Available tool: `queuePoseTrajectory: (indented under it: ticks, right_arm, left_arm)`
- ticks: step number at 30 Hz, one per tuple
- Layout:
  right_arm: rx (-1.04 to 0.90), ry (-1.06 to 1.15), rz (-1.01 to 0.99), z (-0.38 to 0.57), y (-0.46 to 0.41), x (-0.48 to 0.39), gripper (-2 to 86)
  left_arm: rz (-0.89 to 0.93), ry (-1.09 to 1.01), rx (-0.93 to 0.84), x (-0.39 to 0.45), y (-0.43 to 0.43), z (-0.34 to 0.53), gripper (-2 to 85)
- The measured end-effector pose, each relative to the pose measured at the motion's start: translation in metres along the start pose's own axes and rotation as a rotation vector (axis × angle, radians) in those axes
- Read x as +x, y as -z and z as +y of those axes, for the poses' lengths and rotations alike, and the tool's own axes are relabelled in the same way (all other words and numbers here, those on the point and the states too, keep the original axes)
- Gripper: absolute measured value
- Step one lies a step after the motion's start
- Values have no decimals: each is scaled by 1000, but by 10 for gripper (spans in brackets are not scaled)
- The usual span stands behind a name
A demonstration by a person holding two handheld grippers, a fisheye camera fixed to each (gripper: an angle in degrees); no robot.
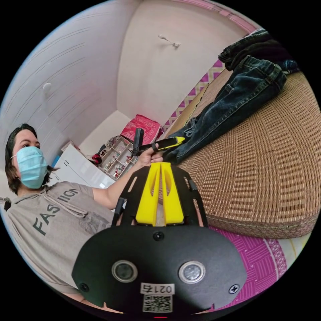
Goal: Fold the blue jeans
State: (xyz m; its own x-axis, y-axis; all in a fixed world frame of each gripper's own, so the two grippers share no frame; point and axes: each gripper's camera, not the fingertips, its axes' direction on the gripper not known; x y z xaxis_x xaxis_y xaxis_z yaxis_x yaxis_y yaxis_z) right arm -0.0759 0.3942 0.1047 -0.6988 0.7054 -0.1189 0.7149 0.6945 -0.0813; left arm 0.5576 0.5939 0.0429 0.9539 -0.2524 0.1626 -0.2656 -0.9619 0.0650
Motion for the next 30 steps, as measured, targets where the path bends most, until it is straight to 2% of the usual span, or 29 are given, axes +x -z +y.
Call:
queuePoseTrajectory:
  ticks: [1,3,5,7,9,15,18,20,22,26,29,30]
  right_arm:
    - [25,-14,2,-4,5,-2,-1]
    - [104,-40,41,-11,19,-8,5]
    - [201,-111,95,-22,38,-8,28]
    - [326,-236,159,-51,70,-1,93]
    - [352,-361,188,-79,86,12,125]
    - [481,-595,286,-162,93,13,135]
    - [512,-623,339,-214,81,-3,134]
    - [532,-646,361,-243,77,-10,125]
    - [556,-679,369,-277,78,-18,107]
    - [563,-704,368,-323,84,-38,76]
    - [533,-589,433,-377,91,-93,52]
    - [508,-484,488,-408,86,-132,47]
  left_arm:
    - [101,10,17,-12,12,3,63]
    - [172,53,101,-34,41,15,55]
    - [181,100,178,-60,76,31,52]
    - [170,157,238,-99,120,56,50]
    - [160,204,276,-129,148,80,48]
    - [205,351,339,-213,184,174,35]
    - [235,389,395,-245,180,219,32]
    - [352,373,483,-259,185,239,29]
    - [364,364,546,-270,195,259,21]
    - [484,359,547,-288,190,278,8]
    - [541,357,560,-299,188,294,-3]
    - [549,363,569,-302,189,301,-6]
